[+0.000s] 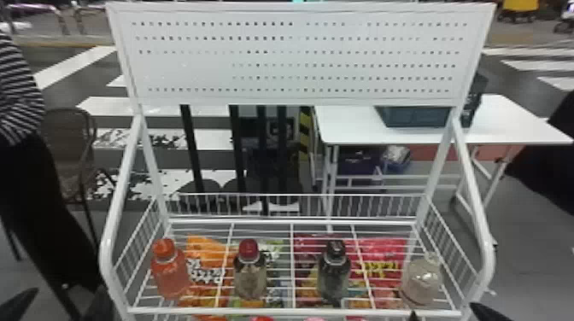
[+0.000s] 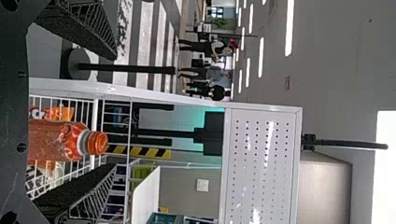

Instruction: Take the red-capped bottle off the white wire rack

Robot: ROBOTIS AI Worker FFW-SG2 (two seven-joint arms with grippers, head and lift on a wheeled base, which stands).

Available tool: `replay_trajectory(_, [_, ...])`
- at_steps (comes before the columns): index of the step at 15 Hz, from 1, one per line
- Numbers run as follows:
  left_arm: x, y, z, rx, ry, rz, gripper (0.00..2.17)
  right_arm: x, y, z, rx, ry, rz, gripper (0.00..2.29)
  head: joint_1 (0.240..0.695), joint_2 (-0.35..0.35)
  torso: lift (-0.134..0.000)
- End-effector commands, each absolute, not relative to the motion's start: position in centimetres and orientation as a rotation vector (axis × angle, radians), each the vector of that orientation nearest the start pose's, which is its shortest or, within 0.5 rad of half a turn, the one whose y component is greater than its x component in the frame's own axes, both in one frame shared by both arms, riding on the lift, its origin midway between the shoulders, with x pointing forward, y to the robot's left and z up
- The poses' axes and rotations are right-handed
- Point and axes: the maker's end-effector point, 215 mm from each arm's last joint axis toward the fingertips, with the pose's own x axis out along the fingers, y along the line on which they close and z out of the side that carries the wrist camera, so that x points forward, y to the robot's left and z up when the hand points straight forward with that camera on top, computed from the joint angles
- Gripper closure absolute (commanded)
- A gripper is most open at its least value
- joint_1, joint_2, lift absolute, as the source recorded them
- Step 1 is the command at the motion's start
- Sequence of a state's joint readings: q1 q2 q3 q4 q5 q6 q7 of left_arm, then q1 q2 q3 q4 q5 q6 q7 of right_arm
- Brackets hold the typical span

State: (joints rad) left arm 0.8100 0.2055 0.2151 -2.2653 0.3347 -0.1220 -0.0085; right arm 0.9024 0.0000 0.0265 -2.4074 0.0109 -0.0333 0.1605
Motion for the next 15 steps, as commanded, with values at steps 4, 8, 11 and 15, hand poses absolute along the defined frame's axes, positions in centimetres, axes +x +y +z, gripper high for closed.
replay_trajectory(4, [35.8,34.2,-28.4,-0.045,-0.054,0.066,0.07,33.8,-19.2,-28.0,0.014,0.021,0.161,0.19,0.499,0.000,0.000])
replay_trajectory(8, [35.8,34.1,-27.9,-0.053,-0.062,0.069,0.07,34.0,-19.2,-28.4,0.011,0.028,0.160,0.19,0.499,0.000,0.000])
replay_trajectory(11, [35.7,33.9,-28.2,-0.058,-0.057,0.069,0.07,34.1,-19.2,-28.7,0.012,0.037,0.162,0.19,0.499,0.000,0.000])
replay_trajectory(15, [35.1,31.5,-30.3,-0.087,-0.013,0.019,0.07,34.2,-19.0,-29.2,0.015,0.047,0.165,0.18,0.499,0.000,0.000])
